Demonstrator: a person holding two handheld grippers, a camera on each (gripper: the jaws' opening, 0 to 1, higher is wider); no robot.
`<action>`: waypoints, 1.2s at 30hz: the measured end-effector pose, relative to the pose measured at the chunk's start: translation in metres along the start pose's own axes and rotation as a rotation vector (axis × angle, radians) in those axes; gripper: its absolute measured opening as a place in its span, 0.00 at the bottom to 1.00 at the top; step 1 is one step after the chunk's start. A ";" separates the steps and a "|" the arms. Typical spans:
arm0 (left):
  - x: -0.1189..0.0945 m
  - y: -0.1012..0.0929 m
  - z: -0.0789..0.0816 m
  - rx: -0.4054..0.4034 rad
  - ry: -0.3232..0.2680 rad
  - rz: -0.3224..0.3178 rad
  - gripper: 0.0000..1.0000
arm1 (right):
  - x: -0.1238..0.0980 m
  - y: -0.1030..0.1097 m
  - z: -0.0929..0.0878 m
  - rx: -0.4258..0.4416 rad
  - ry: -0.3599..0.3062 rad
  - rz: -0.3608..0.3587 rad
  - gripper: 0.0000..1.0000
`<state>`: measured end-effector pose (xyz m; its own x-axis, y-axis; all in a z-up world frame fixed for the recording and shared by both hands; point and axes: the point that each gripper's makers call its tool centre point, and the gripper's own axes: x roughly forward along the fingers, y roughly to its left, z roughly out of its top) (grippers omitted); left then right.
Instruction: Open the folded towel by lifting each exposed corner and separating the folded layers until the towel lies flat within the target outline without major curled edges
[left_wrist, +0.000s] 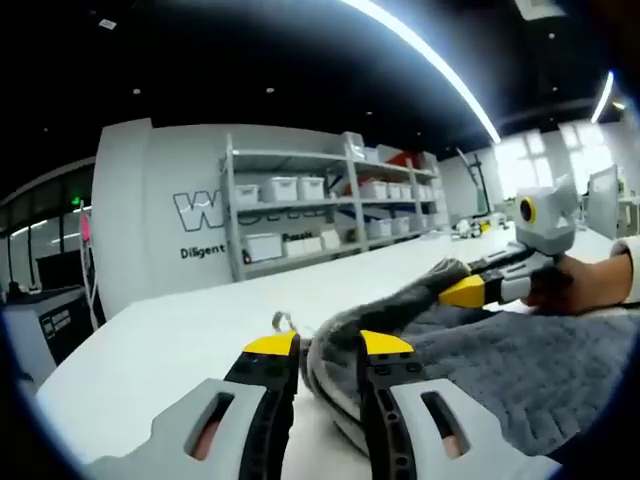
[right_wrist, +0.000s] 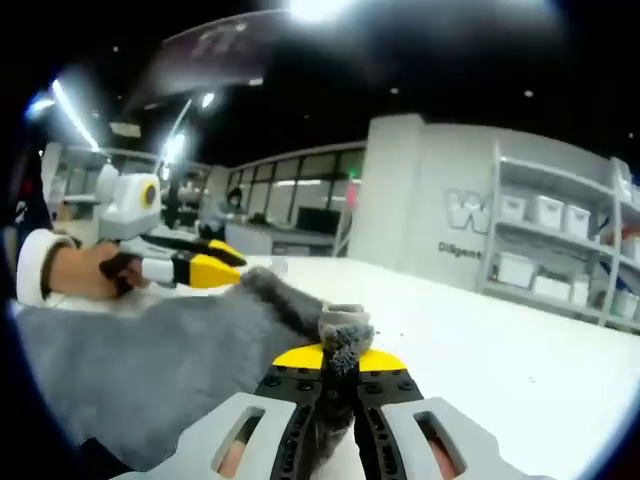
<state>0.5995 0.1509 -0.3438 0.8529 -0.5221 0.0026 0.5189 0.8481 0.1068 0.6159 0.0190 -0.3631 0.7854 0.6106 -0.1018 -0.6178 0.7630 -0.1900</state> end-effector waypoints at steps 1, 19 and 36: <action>0.000 0.001 0.001 -0.013 -0.003 0.000 0.22 | 0.001 0.000 0.000 -0.003 0.003 -0.001 0.03; 0.006 -0.026 -0.007 0.190 0.066 -0.087 0.21 | 0.017 -0.012 -0.028 -0.050 0.161 -0.020 0.07; 0.003 -0.021 -0.018 0.215 0.159 -0.104 0.22 | 0.003 -0.029 -0.003 -0.278 0.088 -0.148 0.21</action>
<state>0.5923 0.1328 -0.3637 0.8028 -0.5704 -0.1738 0.5945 0.7435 0.3063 0.6364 -0.0017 -0.3611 0.8737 0.4673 -0.1354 -0.4722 0.7474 -0.4673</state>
